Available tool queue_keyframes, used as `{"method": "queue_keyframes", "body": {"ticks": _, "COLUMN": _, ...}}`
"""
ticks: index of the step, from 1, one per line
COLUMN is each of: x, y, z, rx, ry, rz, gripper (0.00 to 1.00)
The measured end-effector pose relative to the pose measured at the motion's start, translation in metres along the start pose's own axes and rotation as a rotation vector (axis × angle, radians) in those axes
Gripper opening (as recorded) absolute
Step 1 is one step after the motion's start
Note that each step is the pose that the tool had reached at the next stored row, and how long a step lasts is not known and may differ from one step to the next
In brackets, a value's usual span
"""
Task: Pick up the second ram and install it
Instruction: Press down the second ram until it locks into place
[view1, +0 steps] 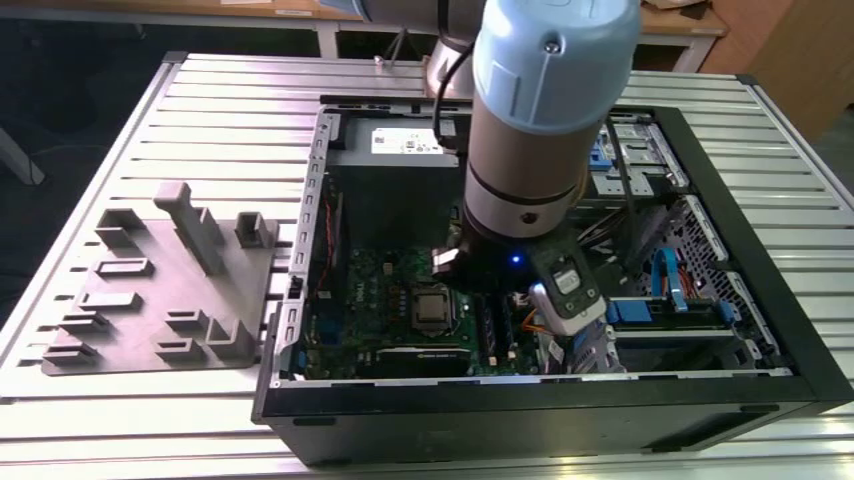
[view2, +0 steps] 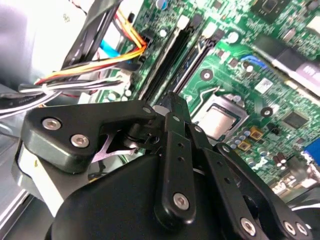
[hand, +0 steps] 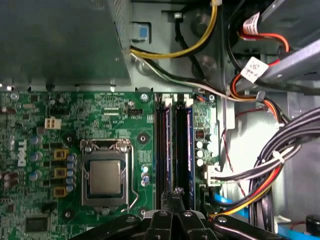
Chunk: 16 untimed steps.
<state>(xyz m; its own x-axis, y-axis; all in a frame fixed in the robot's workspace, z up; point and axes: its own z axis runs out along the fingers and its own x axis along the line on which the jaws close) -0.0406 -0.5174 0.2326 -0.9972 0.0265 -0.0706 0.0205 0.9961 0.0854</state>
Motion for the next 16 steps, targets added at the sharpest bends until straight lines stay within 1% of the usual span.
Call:
{"method": "queue_keyframes", "body": {"ticks": 7, "x": -0.0002, "y": -0.008, "z": -0.0007, "rx": 0.0, "ry": 0.0, "rz": 0.0, "gripper": 0.07}}
{"method": "queue_keyframes", "body": {"ticks": 16, "x": -0.0003, "y": -0.0144, "z": -0.001, "rx": 0.0001, "ry": 0.0001, "rz": 0.0, "gripper": 0.07}}
